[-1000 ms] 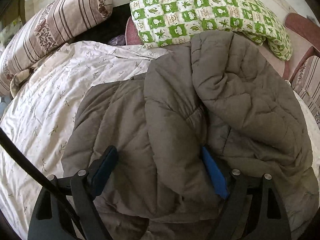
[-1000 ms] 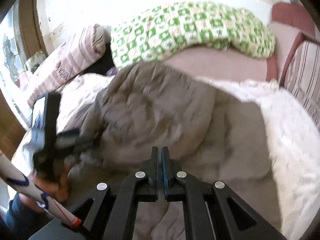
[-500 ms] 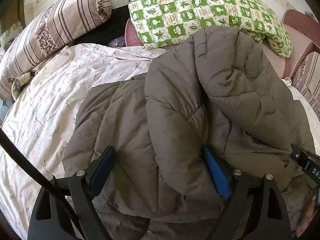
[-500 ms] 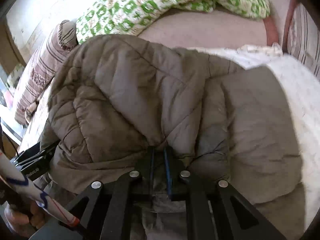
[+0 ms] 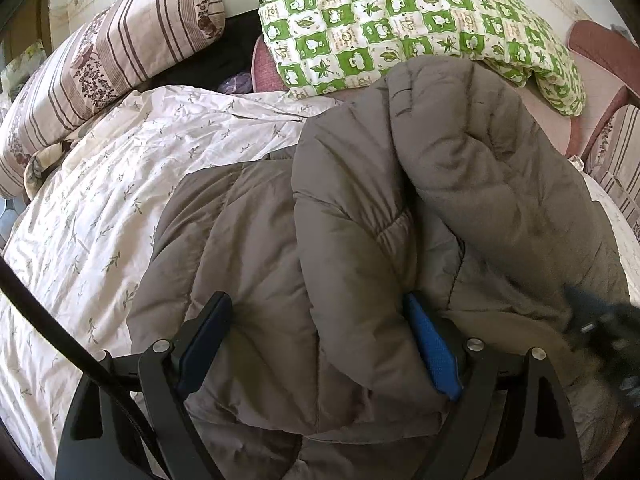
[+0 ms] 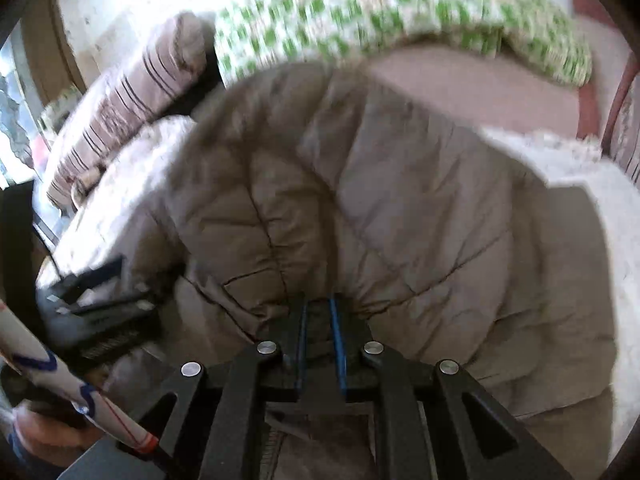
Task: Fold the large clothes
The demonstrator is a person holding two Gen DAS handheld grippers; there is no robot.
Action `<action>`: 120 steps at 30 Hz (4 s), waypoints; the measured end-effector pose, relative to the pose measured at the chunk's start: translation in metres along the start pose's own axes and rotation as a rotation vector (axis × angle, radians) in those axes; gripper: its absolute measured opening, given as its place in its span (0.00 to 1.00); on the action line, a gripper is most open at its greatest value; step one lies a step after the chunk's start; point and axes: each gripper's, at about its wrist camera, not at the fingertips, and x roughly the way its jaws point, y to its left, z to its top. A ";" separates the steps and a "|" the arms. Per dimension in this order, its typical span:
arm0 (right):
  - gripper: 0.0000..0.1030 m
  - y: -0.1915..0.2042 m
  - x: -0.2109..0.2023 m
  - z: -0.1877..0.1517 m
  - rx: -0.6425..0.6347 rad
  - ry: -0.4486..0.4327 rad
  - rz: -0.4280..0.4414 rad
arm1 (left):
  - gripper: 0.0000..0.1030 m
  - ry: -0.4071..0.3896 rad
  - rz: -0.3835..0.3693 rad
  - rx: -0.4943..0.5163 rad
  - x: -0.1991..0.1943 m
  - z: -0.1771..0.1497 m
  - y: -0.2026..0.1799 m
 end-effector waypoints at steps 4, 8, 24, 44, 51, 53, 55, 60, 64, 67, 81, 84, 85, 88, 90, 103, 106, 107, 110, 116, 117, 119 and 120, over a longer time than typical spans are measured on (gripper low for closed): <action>0.12 -0.008 -0.014 0.006 0.037 -0.018 0.047 | 0.84 -0.017 -0.009 0.000 -0.006 0.002 0.001; 0.15 -0.020 -0.049 0.019 0.049 -0.134 0.035 | 0.84 -0.100 -0.034 -0.015 -0.031 0.008 0.005; 0.28 -0.067 0.002 -0.006 0.120 -0.041 -0.112 | 0.86 -0.011 -0.038 0.065 -0.001 -0.004 -0.016; 0.41 -0.029 -0.152 -0.145 0.164 0.005 0.026 | 0.85 -0.031 -0.017 0.167 -0.089 -0.068 -0.023; 0.41 -0.024 -0.178 -0.208 0.141 -0.007 -0.010 | 0.85 -0.007 -0.017 0.106 -0.136 -0.136 -0.011; 0.41 -0.022 -0.182 -0.214 0.125 -0.006 -0.015 | 0.85 0.003 0.018 0.074 -0.154 -0.160 -0.001; 0.41 -0.021 -0.184 -0.219 0.118 -0.011 -0.015 | 0.85 0.025 0.042 0.046 -0.164 -0.179 0.009; 0.43 -0.015 -0.171 -0.239 0.076 0.015 -0.048 | 0.85 0.091 0.113 0.000 -0.168 -0.220 0.036; 0.48 -0.013 -0.166 -0.244 0.044 -0.009 -0.058 | 0.88 0.080 0.143 0.038 -0.160 -0.231 0.035; 0.50 -0.012 -0.166 -0.247 0.022 -0.026 -0.056 | 0.89 0.049 0.175 0.075 -0.159 -0.236 0.029; 0.57 -0.007 -0.167 -0.257 -0.044 -0.080 -0.069 | 0.92 -0.016 0.181 0.066 -0.159 -0.243 0.029; 0.63 -0.007 -0.168 -0.258 -0.043 -0.067 -0.062 | 0.92 -0.005 0.182 0.053 -0.161 -0.243 0.029; 0.65 -0.007 -0.169 -0.258 -0.047 -0.064 -0.065 | 0.92 0.000 0.182 0.047 -0.162 -0.244 0.029; 0.69 -0.006 -0.171 -0.261 -0.062 -0.049 -0.066 | 0.92 0.020 0.191 0.053 -0.167 -0.246 0.027; 0.70 -0.007 -0.176 -0.263 -0.059 -0.042 -0.051 | 0.92 0.032 0.176 0.055 -0.175 -0.249 0.027; 0.71 -0.070 -0.258 -0.280 0.177 -0.192 0.060 | 0.78 0.056 0.003 -0.300 -0.238 -0.241 0.148; 0.74 -0.106 -0.271 -0.284 0.265 -0.231 -0.015 | 0.68 0.121 -0.077 -0.381 -0.226 -0.250 0.170; 0.74 -0.123 -0.274 -0.288 0.315 -0.237 -0.045 | 0.67 0.137 -0.107 -0.401 -0.222 -0.254 0.174; 0.74 -0.157 -0.277 -0.299 0.434 -0.239 -0.045 | 0.67 0.154 -0.123 -0.407 -0.216 -0.261 0.174; 0.74 -0.187 -0.266 -0.313 0.565 -0.193 0.024 | 0.67 0.174 -0.169 -0.407 -0.206 -0.269 0.165; 0.74 -0.188 -0.265 -0.313 0.568 -0.192 0.030 | 0.67 0.170 -0.184 -0.393 -0.207 -0.271 0.160; 0.74 -0.189 -0.263 -0.314 0.572 -0.190 0.039 | 0.67 0.170 -0.210 -0.368 -0.208 -0.274 0.150; 0.74 -0.190 -0.263 -0.314 0.573 -0.186 0.043 | 0.67 0.168 -0.216 -0.341 -0.209 -0.277 0.141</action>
